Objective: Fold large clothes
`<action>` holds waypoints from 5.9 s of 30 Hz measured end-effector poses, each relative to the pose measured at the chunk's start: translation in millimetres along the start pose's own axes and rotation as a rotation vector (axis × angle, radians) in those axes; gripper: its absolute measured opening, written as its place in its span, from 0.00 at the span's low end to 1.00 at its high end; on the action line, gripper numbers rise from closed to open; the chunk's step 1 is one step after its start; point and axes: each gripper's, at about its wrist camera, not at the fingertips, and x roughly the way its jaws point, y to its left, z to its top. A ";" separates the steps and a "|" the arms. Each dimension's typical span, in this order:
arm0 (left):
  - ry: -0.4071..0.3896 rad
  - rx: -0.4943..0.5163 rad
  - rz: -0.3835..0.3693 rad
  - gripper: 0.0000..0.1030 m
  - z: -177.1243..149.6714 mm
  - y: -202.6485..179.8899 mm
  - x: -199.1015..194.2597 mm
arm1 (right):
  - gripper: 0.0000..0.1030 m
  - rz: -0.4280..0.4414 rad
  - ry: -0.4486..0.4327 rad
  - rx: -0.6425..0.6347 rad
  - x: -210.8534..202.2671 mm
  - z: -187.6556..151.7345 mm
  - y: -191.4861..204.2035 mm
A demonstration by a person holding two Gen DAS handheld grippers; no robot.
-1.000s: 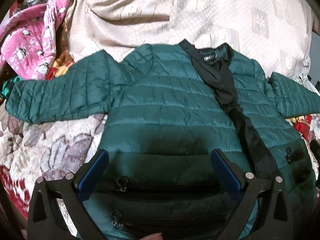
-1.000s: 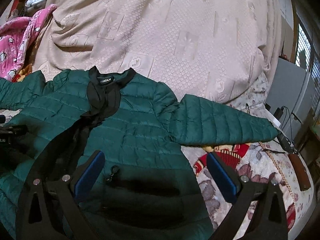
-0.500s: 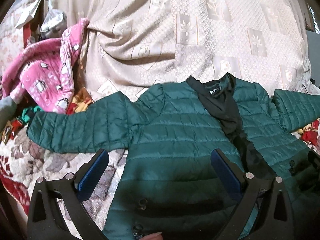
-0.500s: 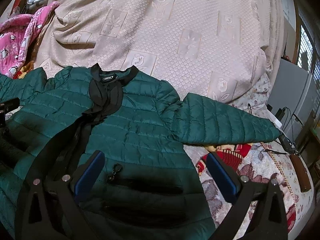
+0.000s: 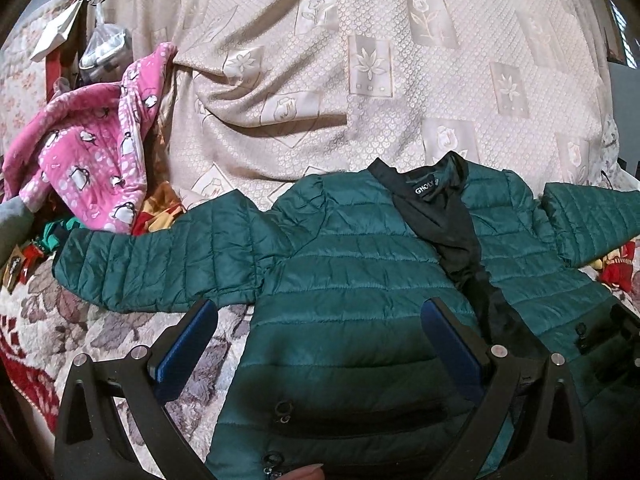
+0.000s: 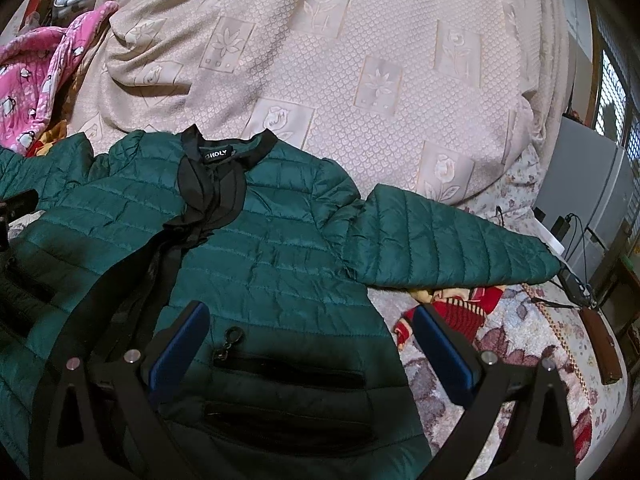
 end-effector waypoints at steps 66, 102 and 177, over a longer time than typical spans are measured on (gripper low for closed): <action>0.295 -0.045 0.009 0.42 -21.3 9.6 50.1 | 1.00 0.004 0.011 0.002 1.5 -1.5 0.1; 0.441 -0.079 -0.051 0.43 -39.7 9.7 72.2 | 1.00 0.247 0.332 0.056 57.6 -36.4 12.2; 0.019 -0.275 0.334 0.00 56.7 258.5 15.1 | 1.00 0.217 0.274 0.036 58.4 -37.3 18.5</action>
